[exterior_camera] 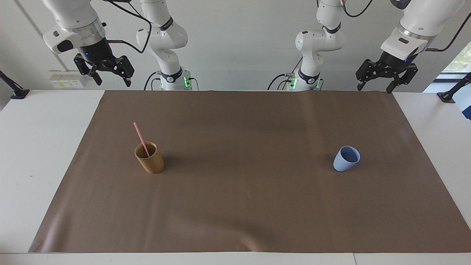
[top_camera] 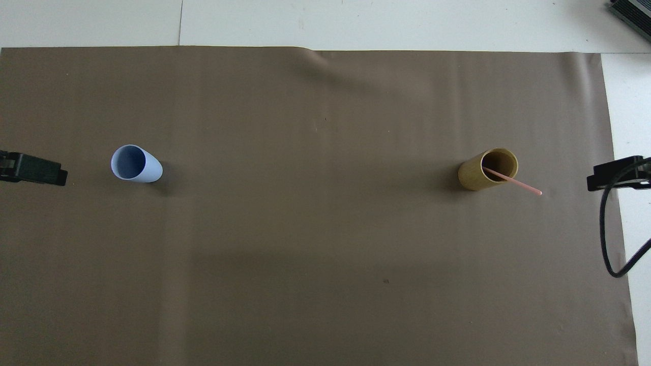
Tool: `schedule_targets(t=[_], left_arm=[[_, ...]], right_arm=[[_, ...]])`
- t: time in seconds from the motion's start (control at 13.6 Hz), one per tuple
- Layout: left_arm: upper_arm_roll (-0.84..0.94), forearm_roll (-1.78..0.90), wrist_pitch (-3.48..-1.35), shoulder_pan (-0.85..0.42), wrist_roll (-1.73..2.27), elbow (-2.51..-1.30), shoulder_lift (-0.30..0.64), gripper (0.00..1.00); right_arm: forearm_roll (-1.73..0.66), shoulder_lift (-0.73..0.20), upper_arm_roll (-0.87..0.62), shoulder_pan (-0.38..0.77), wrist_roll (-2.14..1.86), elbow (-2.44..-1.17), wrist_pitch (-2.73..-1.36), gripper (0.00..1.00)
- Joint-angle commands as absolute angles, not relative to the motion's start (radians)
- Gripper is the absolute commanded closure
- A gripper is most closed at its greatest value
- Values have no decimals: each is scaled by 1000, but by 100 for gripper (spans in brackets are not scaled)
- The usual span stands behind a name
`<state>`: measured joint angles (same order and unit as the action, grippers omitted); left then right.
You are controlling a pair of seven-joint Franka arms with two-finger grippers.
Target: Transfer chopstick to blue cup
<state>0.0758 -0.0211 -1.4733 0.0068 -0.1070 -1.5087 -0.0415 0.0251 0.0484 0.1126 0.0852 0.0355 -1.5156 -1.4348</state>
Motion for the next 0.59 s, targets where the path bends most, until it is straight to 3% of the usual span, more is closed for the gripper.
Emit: schedule_targets(t=[0.0,0.52], left_arm=[[81,-2,-1454,8,-95,-1496,-38,0],[83,-2,-1457,3,-83,-1496,-40,0]], right_arm=[[23,71,107,81,57,-1540,-1434,0],[23,71,107,83,61,-1540,-1434,0]])
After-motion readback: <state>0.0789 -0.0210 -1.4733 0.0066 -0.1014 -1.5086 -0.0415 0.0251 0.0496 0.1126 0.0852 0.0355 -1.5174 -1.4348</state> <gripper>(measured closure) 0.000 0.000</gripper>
